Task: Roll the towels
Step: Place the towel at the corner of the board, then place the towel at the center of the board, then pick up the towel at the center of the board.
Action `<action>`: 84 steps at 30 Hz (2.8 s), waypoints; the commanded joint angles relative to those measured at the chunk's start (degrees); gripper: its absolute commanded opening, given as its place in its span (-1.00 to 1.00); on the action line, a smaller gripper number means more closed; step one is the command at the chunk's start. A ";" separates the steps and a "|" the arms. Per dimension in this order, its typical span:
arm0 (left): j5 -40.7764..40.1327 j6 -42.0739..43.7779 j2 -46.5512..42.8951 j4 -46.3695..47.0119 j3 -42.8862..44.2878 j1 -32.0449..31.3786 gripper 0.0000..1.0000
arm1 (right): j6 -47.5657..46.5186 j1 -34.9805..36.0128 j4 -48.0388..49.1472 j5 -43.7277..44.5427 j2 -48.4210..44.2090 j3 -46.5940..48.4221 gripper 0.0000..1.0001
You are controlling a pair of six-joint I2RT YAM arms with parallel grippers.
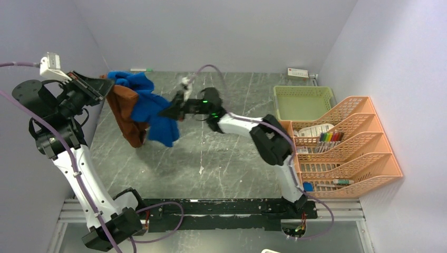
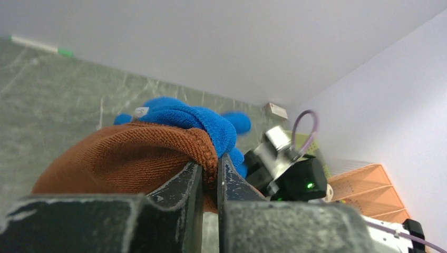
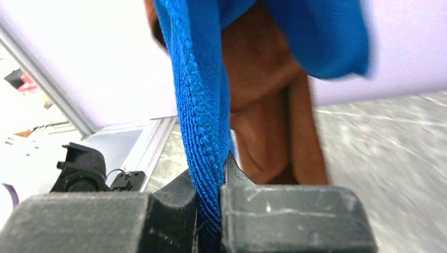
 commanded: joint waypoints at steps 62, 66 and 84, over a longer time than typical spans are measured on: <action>-48.24 -6.50 28.88 5.18 4.92 -43.92 0.92 | -13.36 -17.96 -28.95 50.39 -65.32 -51.89 1.00; -73.39 -9.35 15.12 -8.37 -7.19 -44.11 0.91 | -11.22 -18.05 -25.82 47.95 -62.92 -53.34 1.00; -82.04 -26.88 26.12 -10.06 -34.85 -43.10 0.91 | -12.34 -18.20 -30.59 44.66 -63.43 -52.61 1.00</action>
